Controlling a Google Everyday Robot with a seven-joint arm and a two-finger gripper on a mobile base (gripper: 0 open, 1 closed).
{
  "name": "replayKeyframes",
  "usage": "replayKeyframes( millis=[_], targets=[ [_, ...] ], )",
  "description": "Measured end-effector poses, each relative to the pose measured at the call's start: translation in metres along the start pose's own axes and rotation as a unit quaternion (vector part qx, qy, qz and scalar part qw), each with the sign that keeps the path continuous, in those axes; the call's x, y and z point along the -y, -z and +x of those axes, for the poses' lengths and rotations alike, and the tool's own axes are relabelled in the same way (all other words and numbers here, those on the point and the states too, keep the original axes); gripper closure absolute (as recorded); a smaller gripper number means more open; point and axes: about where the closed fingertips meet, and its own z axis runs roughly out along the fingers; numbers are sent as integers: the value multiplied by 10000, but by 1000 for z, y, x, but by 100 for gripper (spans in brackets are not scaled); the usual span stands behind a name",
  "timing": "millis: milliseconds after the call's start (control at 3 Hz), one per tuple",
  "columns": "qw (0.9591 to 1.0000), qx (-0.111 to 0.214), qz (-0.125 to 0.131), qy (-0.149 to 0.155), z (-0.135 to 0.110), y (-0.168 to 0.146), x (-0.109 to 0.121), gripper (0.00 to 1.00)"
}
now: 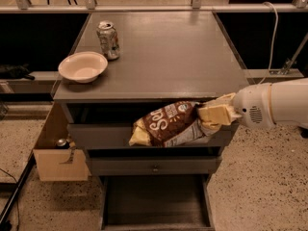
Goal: Place brown chip bag into bottom drawer
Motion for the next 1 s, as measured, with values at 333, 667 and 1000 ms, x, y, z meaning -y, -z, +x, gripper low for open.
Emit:
replayKeyframes(
  millis=[333,667,1000],
  targets=[
    [9984,163,-42,-545,39,-30,-5,100],
    [9938,-5,-103,-1111,100,-72,-13,100],
    [9885,-321,-67,-1475,162,-118,-9,100]
  ],
)
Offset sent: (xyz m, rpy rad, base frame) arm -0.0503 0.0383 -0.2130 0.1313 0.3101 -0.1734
